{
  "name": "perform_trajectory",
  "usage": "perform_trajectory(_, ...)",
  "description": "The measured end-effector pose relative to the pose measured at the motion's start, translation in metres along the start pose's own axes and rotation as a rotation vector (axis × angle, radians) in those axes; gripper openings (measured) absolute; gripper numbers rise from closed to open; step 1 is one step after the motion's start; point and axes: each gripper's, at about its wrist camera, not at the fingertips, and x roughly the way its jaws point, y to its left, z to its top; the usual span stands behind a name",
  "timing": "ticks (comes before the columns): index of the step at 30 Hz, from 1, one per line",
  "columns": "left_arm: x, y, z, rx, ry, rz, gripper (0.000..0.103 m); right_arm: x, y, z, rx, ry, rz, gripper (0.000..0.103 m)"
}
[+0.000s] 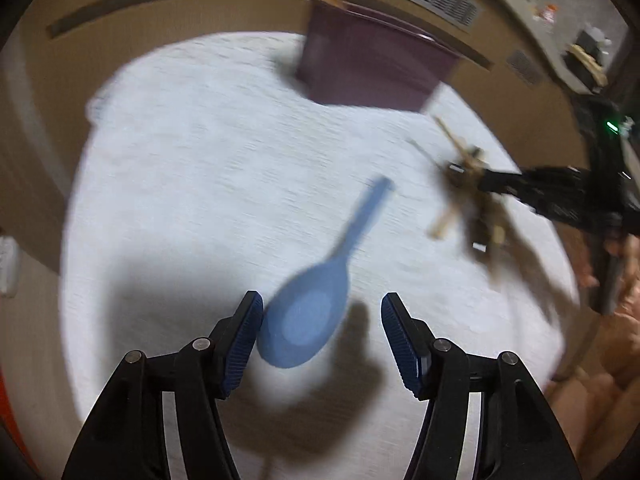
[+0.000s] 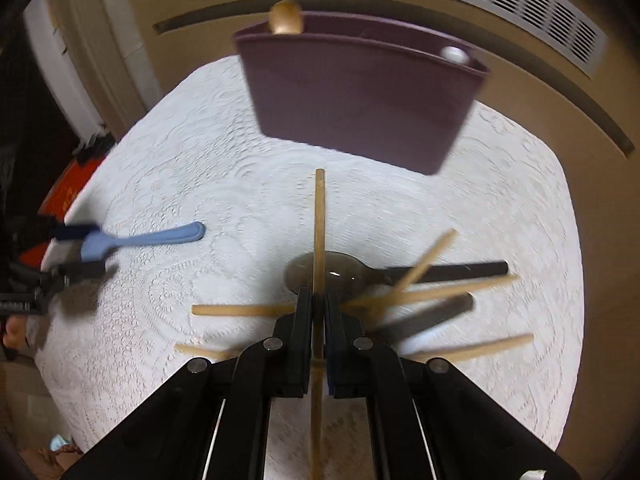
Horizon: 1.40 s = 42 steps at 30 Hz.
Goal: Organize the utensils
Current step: 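Lift the blue spoon with the left tool while the right tool grasps a wooden chopstick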
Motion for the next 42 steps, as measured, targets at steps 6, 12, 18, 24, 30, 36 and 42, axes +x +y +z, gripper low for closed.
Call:
perform_trajectory(6, -0.003, -0.051, 0.011, 0.24, 0.021, 0.071, 0.061, -0.009, -0.002, -0.004, 0.021, -0.023, 0.05, 0.005)
perform_trajectory(12, 0.035, -0.056, 0.052, 0.29, 0.127, 0.152, 0.038, -0.012, 0.01, -0.006, 0.007, -0.041, 0.091, 0.005)
perform_trajectory(18, 0.068, -0.051, 0.071, 0.263, 0.235, 0.178, 0.02, -0.017, 0.002, -0.014, 0.03, -0.043, 0.138, 0.005)
perform_trajectory(24, 0.07, -0.058, 0.075, 0.255, 0.235, 0.218, 0.011, -0.016, 0.005, -0.013, -0.054, -0.06, 0.127, 0.011)
perform_trajectory(30, 0.05, -0.064, 0.06, 0.147, 0.002, 0.195, 0.01, -0.002, -0.002, 0.002, -0.049, -0.044, 0.022, 0.025)
perform_trajectory(36, 0.025, -0.053, 0.045, -0.048, -0.204, 0.153, 0.01, 0.013, -0.019, 0.002, 0.02, -0.028, -0.008, 0.025)
perform_trajectory(42, 0.009, -0.06, 0.039, -0.116, -0.263, 0.099, 0.01, 0.018, -0.028, 0.001, 0.044, -0.011, -0.002, 0.011)
